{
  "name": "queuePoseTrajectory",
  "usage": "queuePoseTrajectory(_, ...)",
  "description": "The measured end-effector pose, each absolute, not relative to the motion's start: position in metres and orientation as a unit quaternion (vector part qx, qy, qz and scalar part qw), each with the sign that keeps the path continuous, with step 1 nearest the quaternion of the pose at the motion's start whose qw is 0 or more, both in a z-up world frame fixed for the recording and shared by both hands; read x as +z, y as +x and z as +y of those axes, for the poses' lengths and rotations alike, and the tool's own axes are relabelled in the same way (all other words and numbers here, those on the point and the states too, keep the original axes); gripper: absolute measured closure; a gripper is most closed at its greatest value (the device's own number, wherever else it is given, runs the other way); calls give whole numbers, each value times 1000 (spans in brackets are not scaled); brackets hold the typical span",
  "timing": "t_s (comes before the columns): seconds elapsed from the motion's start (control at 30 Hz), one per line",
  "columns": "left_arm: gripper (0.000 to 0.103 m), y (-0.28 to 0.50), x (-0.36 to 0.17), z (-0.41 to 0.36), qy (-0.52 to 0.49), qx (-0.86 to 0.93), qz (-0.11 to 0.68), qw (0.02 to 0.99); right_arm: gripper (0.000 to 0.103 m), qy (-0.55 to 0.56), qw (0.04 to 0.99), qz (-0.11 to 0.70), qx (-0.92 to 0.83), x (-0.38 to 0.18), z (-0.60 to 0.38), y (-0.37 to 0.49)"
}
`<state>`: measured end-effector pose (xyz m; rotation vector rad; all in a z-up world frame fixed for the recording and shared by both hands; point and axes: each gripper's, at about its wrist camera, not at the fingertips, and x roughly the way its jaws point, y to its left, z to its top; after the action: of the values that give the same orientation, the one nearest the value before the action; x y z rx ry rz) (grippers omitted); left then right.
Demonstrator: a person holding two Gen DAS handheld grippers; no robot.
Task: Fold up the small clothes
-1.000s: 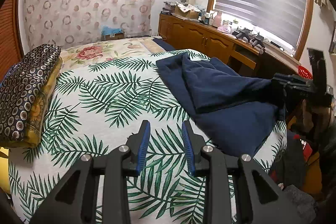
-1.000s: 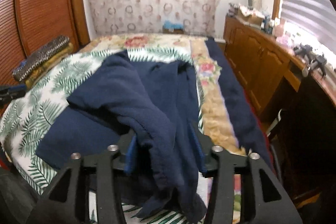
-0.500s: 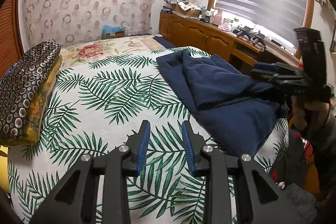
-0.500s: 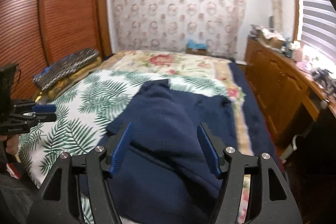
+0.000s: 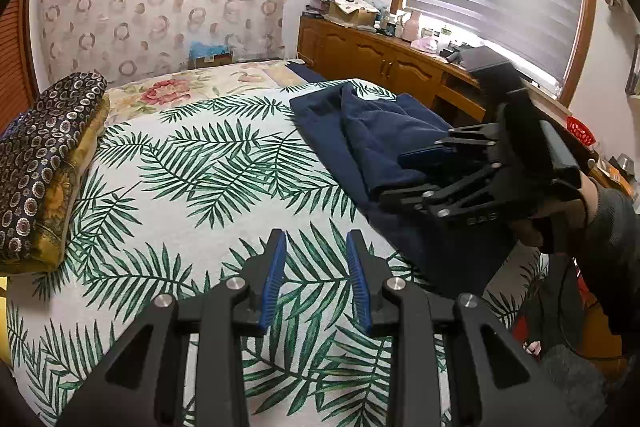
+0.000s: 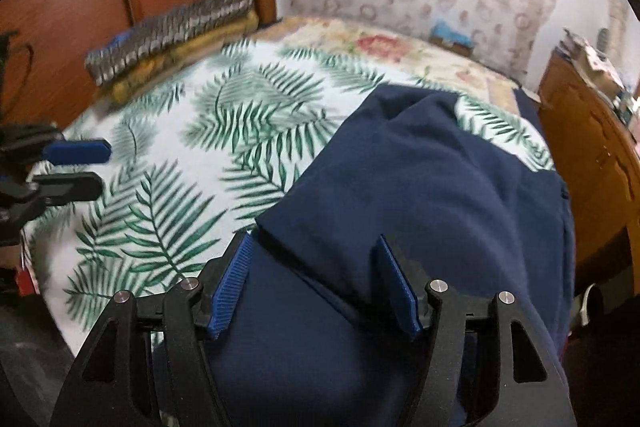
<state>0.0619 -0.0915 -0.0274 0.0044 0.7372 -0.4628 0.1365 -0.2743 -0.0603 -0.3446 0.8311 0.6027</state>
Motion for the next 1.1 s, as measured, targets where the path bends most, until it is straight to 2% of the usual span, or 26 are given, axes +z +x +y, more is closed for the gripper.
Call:
queuePoseTrajectory(0.17,74,62,-29,-92,3,-226,360,905,39,-178,847,408,291,-71,-269,146)
queuePoseTrajectory(0.2,74,62,-29,-92,3,-226,360,905,49,-170,847,410,292,-72,-270,148)
queuePoseTrajectory(0.23,74,62,-30,-92,3,-226,360,905,55,-164,847,411,295,-71,-272,149)
queuePoseTrajectory(0.3,74,62,-30,-93,4,-226,361,905,92,-152,848,409,301,-66,-277,150)
queuePoseTrajectory(0.4,74,62,-30,-93,3,-226,361,905,95,-129,858,393,304,-49,-291,151)
queuePoseTrajectory(0.63,74,61,-32,-96,5,-229,363,903,97,-117,907,333,228,4,-344,173)
queuePoseTrajectory(0.87,74,62,-33,-103,8,-234,368,900,96,-104,935,328,88,25,-408,237)
queuePoseTrajectory(0.93,74,62,-34,-106,11,-238,369,898,88,-91,936,334,61,25,-425,250)
queuePoseTrajectory(0.97,74,62,-34,-108,12,-240,370,898,73,-80,938,334,45,26,-433,253)
queuePoseTrajectory(1.0,74,62,-34,-109,12,-242,370,897,62,-72,939,333,43,28,-438,252)
queuePoseTrajectory(1.1,74,65,-32,-115,8,-250,371,894,54,-64,942,325,53,29,-446,234)
